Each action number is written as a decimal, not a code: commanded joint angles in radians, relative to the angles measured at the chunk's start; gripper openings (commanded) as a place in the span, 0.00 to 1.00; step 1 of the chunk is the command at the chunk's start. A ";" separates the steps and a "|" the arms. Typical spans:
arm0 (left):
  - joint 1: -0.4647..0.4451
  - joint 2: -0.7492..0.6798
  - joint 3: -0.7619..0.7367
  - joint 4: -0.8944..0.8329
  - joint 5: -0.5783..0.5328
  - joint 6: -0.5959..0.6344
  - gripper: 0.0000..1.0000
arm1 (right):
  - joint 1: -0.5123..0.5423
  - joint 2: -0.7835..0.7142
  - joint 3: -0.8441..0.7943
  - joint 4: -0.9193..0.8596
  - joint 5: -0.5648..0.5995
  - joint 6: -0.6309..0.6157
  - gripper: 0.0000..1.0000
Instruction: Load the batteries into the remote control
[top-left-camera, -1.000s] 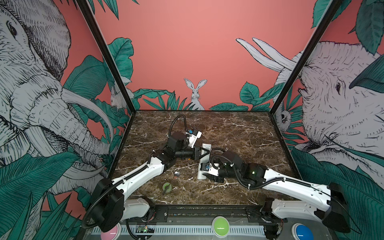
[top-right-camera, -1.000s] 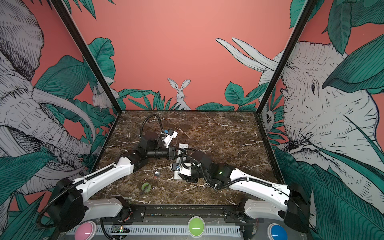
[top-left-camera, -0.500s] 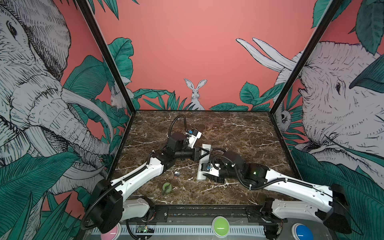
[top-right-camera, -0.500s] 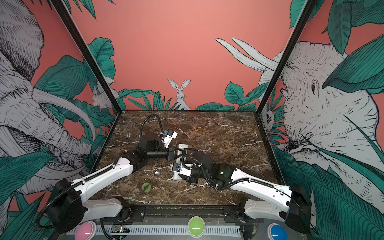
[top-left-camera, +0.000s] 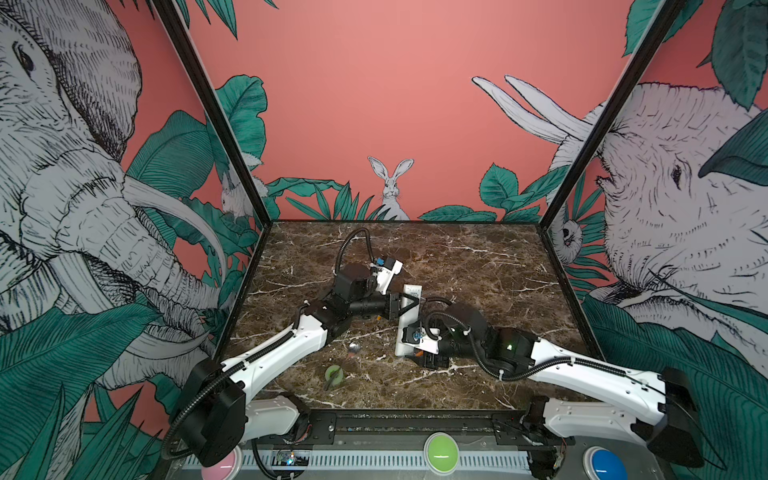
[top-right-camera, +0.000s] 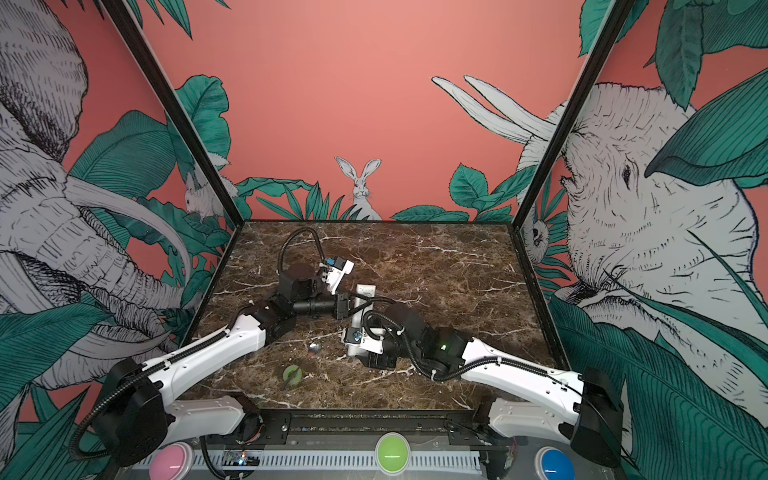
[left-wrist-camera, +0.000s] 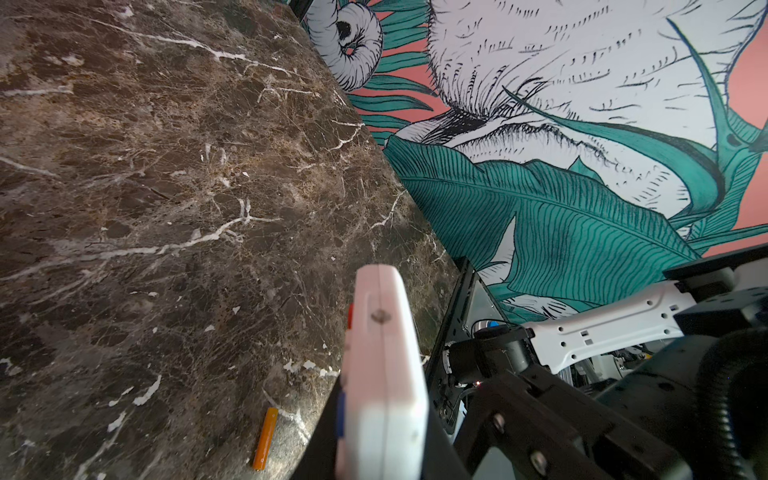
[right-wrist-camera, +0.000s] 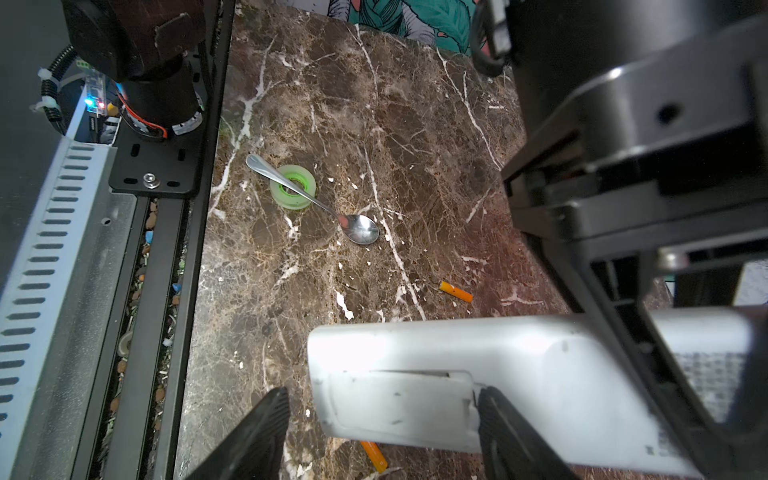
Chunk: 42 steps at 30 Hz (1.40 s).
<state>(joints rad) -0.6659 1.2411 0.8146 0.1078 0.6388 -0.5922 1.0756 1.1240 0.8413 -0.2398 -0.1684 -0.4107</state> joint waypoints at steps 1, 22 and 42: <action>0.005 -0.024 0.018 0.050 0.002 -0.007 0.00 | 0.008 -0.017 -0.011 0.031 0.011 0.003 0.73; -0.072 0.041 -0.064 0.263 -0.397 -0.212 0.00 | 0.002 -0.175 -0.097 0.125 0.404 0.662 0.79; -0.184 0.105 -0.048 0.270 -0.631 -0.216 0.00 | -0.152 -0.036 -0.123 0.156 0.155 0.900 0.79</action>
<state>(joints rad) -0.8459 1.3483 0.7624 0.3290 0.0383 -0.7937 0.9264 1.0508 0.7162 -0.1349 0.0498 0.4603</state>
